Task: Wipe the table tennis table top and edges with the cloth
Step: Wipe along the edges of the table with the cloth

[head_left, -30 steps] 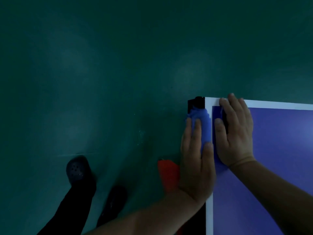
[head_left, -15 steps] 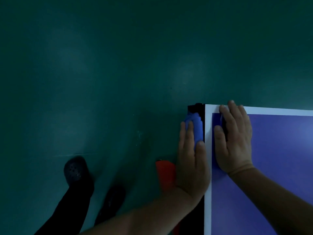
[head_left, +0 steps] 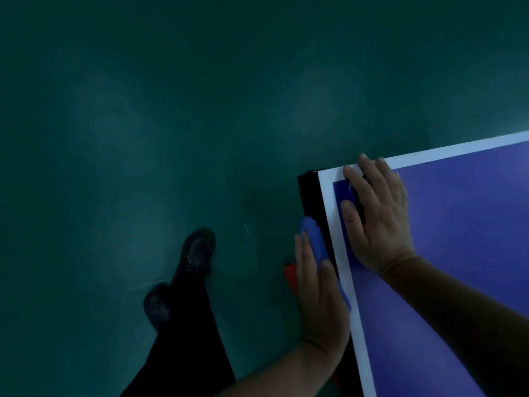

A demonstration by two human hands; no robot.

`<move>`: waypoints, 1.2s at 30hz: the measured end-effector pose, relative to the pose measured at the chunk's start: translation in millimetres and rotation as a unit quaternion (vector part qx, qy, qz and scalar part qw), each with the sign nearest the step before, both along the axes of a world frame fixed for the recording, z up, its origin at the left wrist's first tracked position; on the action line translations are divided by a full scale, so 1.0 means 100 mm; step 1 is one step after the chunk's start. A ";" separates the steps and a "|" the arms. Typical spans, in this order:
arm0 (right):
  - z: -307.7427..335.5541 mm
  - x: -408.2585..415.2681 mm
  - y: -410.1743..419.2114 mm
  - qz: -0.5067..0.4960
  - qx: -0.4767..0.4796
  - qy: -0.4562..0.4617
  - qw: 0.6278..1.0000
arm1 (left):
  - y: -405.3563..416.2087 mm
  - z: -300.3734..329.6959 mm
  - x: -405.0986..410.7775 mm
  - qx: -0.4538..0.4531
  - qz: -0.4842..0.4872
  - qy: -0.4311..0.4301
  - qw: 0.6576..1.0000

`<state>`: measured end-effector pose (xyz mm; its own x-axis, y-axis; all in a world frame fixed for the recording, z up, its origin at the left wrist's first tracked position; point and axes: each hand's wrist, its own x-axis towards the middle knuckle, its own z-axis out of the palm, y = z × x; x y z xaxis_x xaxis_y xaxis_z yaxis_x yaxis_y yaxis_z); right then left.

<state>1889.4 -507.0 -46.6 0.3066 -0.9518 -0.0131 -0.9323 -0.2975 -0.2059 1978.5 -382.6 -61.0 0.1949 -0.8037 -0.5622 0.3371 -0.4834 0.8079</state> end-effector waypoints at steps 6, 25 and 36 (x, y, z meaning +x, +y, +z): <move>0.03 0.01 -0.01 -0.007 0.009 0.005 1.000 | -1.22 -0.26 0.37 0.019 0.070 0.016 0.997; 0.04 0.18 0.01 -0.384 0.045 0.042 0.921 | -2.18 -0.44 0.97 -0.001 -0.180 -0.014 0.984; 0.14 -0.06 -0.30 -0.514 0.010 0.005 0.858 | -2.80 -0.17 0.78 -0.029 -0.642 0.029 0.766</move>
<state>1883.5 -537.2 -32.6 -0.6951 -0.7182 -0.0309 -0.7010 0.6867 -0.1926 2056.5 -662.2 -77.6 -0.8011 -0.3358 -0.4954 -0.3491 -0.4102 0.8425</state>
